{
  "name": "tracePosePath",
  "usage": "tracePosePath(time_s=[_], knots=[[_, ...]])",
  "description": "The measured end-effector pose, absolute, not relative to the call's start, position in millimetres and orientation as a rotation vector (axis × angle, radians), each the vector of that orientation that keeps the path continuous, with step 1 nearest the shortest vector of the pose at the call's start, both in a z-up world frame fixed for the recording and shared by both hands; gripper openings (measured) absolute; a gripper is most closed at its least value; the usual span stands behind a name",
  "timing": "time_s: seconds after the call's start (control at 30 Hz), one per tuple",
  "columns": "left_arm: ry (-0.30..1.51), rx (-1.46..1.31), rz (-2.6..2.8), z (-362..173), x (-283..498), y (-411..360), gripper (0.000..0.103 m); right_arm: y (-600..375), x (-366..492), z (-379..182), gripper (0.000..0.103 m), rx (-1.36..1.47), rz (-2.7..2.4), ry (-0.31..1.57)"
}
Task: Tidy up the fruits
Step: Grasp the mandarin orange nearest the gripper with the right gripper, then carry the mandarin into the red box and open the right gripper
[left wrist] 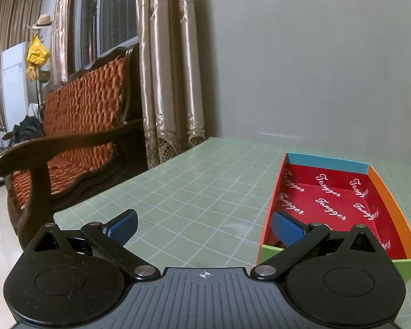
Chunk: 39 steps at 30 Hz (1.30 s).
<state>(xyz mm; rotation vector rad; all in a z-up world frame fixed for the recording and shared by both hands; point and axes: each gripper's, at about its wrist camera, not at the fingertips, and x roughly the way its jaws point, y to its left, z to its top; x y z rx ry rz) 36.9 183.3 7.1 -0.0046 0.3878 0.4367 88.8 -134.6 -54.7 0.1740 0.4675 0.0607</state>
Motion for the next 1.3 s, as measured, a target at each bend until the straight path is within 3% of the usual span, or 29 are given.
tracePosePath(time_s=[0.6, 1.13, 1.3], knots=[[0.395, -0.086, 0.474, 8.0, 26.0, 211.4, 0.103, -59.8, 73.7, -11.2, 0.037, 0.118, 0.322, 0.352], [0.402, -0.138, 0.496, 6.4, 19.2, 234.0, 0.103, -3.6, 92.5, -18.8, 0.037, 0.08, 0.411, 0.433], [0.402, -0.135, 0.491, 6.8, 20.4, 232.4, 0.103, 0.0, 93.7, -20.5, 0.043, 0.08, 0.431, 0.438]])
